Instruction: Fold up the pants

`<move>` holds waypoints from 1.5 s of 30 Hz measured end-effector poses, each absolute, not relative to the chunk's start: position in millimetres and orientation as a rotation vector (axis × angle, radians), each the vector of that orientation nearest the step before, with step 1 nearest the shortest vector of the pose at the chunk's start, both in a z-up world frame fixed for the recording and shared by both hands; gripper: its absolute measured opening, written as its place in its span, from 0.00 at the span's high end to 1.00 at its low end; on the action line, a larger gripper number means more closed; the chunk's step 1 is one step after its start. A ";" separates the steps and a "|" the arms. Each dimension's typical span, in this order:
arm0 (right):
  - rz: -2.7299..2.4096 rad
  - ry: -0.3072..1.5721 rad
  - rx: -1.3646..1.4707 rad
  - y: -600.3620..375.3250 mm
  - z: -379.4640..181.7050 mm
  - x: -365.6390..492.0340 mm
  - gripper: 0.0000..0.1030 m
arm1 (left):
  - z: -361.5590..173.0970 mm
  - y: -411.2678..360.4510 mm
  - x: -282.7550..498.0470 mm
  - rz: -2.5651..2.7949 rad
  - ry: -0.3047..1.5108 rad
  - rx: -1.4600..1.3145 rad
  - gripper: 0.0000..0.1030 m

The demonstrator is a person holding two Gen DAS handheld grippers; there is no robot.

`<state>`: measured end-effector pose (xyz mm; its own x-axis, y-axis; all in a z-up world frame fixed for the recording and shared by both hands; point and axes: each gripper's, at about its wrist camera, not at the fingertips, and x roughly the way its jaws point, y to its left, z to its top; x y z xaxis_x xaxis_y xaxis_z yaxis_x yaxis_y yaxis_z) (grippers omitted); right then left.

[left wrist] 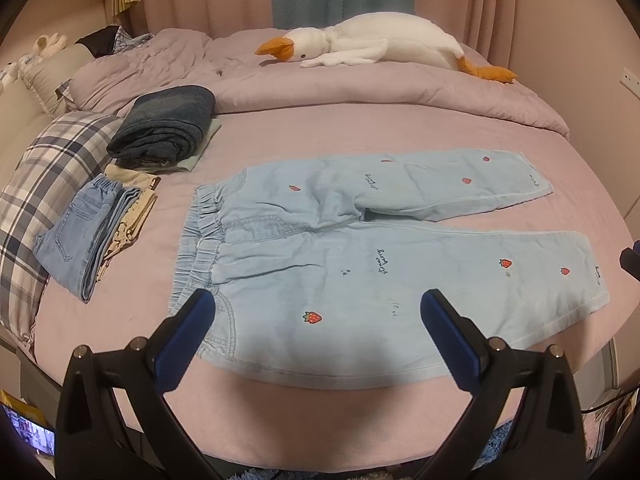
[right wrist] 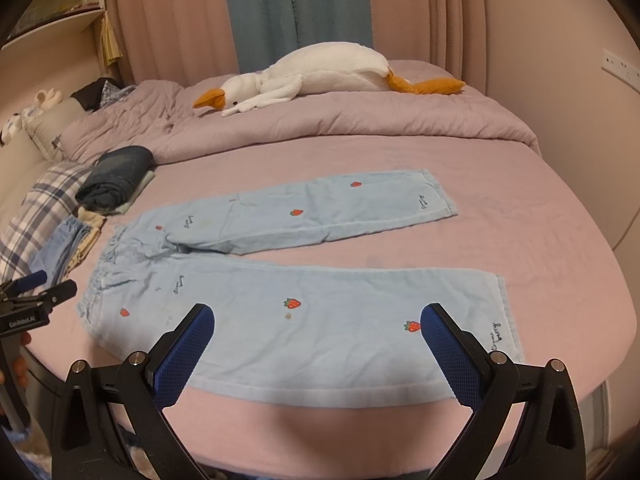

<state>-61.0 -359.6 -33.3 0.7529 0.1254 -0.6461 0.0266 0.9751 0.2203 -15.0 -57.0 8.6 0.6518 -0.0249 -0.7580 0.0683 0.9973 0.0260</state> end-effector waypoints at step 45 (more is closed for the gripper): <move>0.051 0.721 0.215 -355.6 -35.3 -62.2 0.01 | 3.6 -51.5 -17.0 -0.103 0.852 0.078 0.00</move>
<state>-62.2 -355.6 -35.3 0.7512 0.1204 -0.6490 0.0273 0.9767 0.2127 -17.0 -51.5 3.6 0.6539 -0.0593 -0.7542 0.1215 0.9922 0.0274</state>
